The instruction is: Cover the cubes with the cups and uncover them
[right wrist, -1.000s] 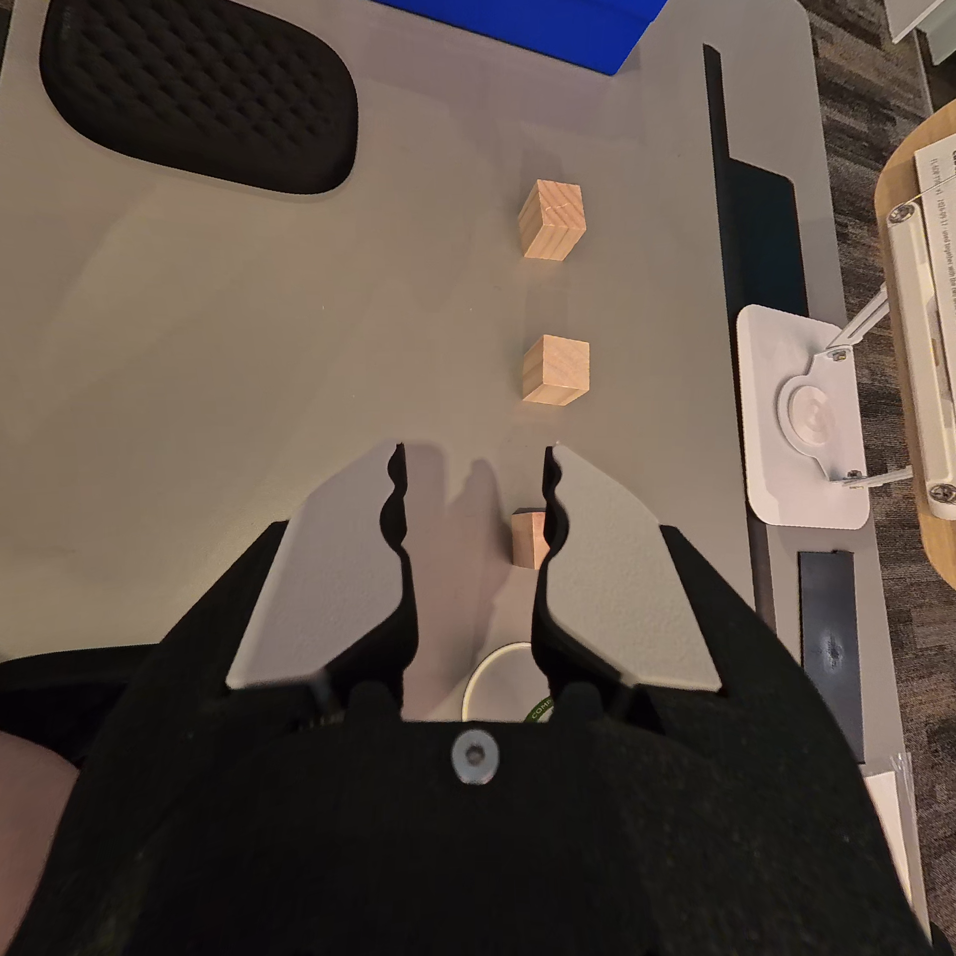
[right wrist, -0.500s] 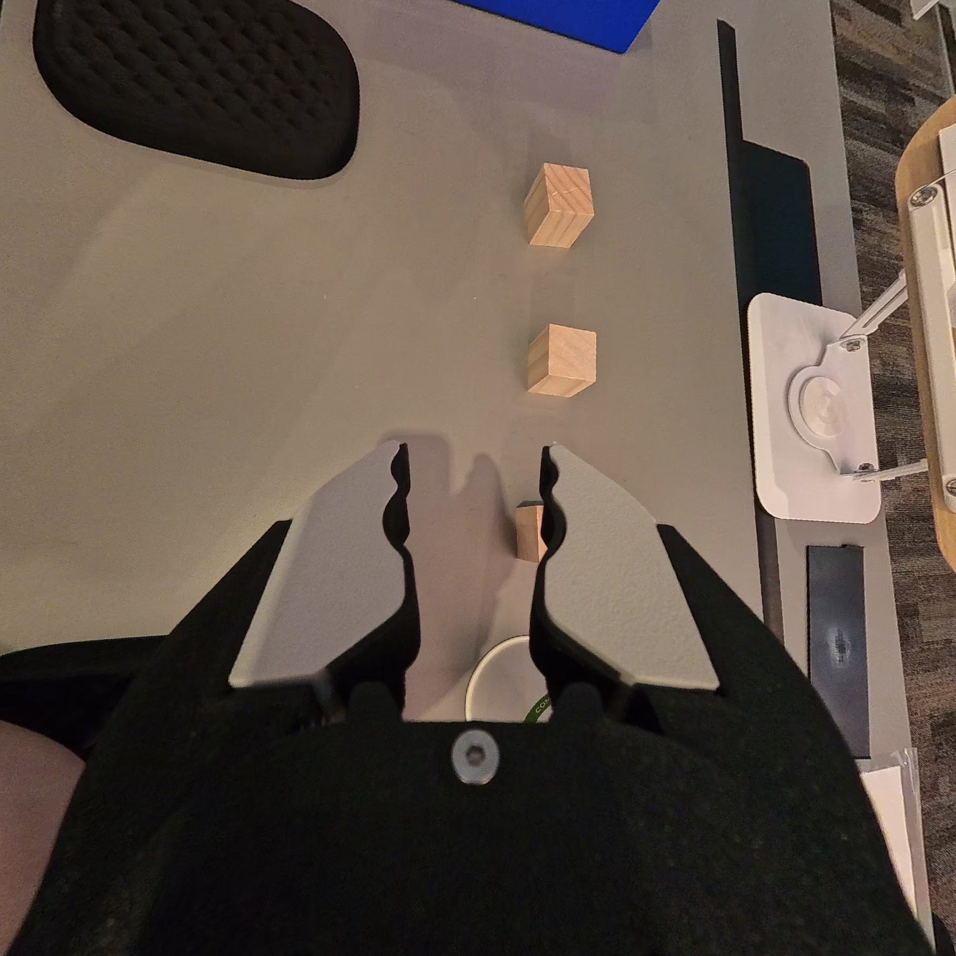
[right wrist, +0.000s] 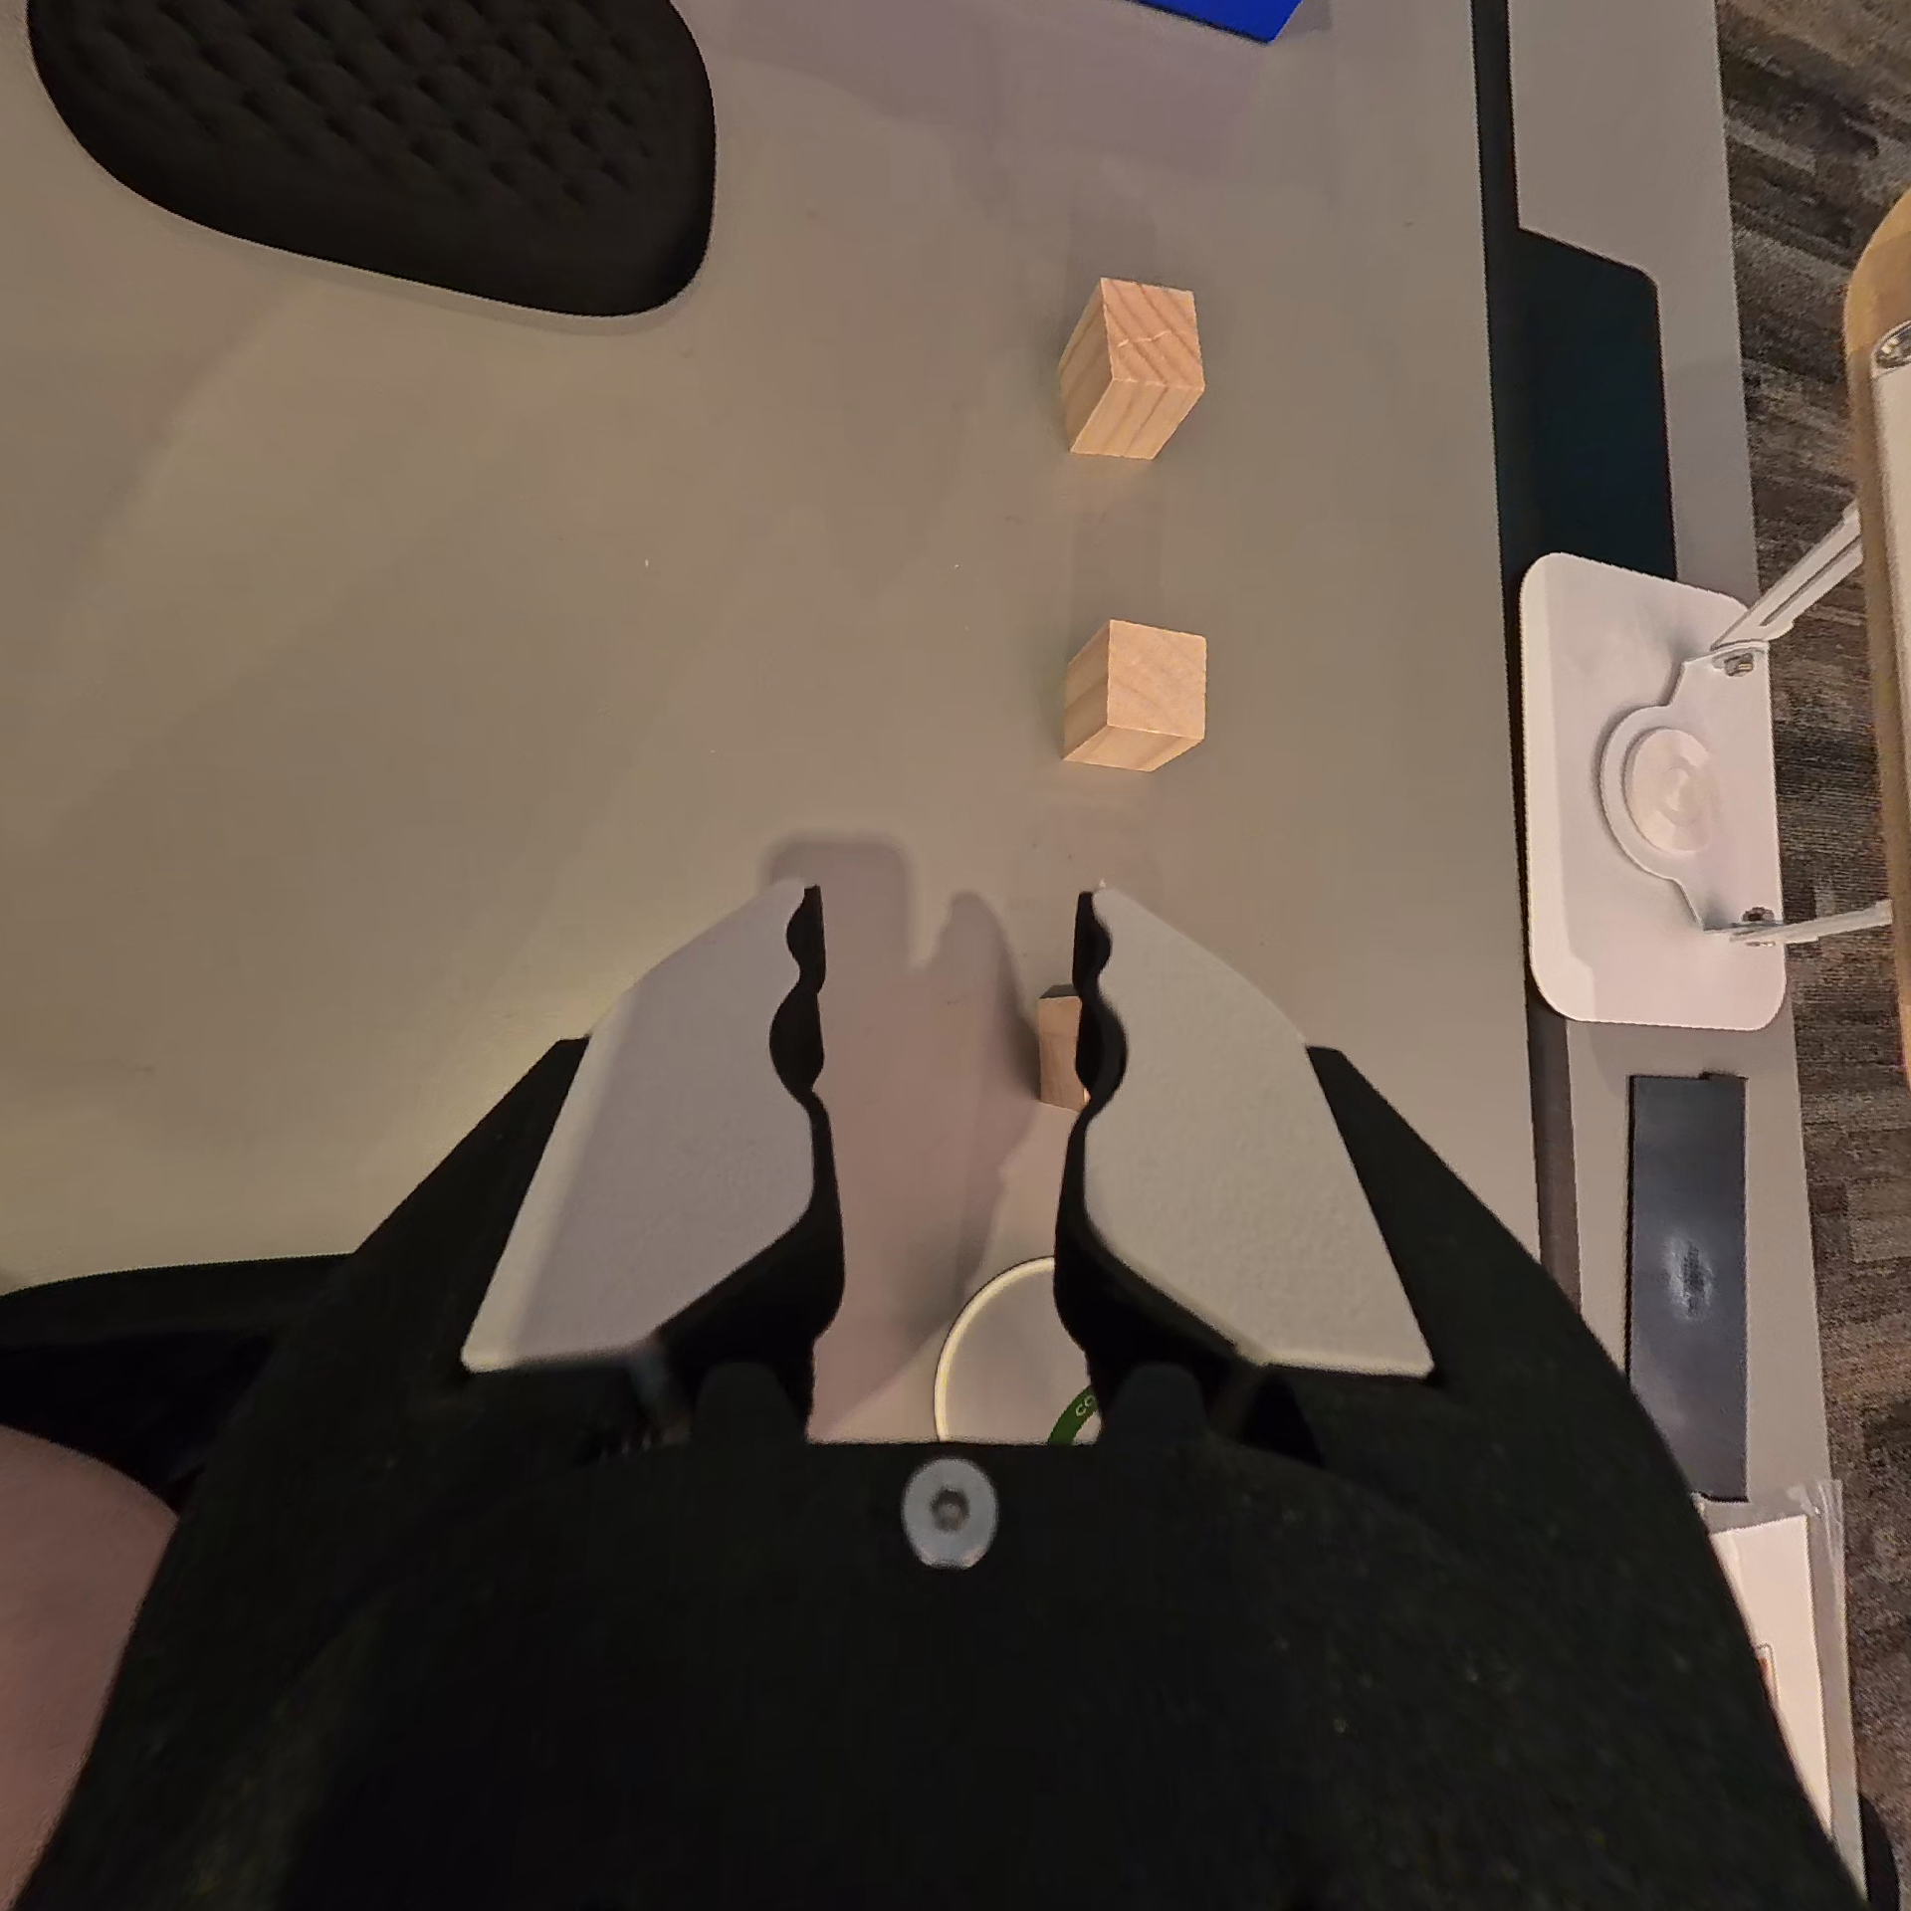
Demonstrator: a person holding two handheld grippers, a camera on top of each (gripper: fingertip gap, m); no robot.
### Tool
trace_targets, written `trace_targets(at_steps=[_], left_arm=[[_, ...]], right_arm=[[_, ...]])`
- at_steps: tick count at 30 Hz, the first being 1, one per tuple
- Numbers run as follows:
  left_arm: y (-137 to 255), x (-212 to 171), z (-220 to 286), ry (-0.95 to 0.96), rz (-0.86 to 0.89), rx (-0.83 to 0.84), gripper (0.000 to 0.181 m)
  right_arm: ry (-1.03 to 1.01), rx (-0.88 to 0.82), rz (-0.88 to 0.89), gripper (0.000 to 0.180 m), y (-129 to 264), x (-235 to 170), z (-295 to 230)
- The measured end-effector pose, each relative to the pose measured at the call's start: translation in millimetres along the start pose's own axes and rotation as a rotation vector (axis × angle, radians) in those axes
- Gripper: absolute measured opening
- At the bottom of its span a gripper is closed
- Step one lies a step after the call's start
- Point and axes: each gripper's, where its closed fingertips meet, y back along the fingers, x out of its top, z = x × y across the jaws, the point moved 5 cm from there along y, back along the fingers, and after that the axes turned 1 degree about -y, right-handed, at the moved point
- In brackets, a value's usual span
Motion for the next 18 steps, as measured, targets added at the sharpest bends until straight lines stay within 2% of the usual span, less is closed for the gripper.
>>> trace_targets(at_steps=[18], left_arm=[[19.2, 6.3, -6.7, -0.033, 0.017, 0.063, 0.005]], right_arm=[[0.0, 0.015, -0.024, 0.042, -3.9, -1.5, -0.9]])
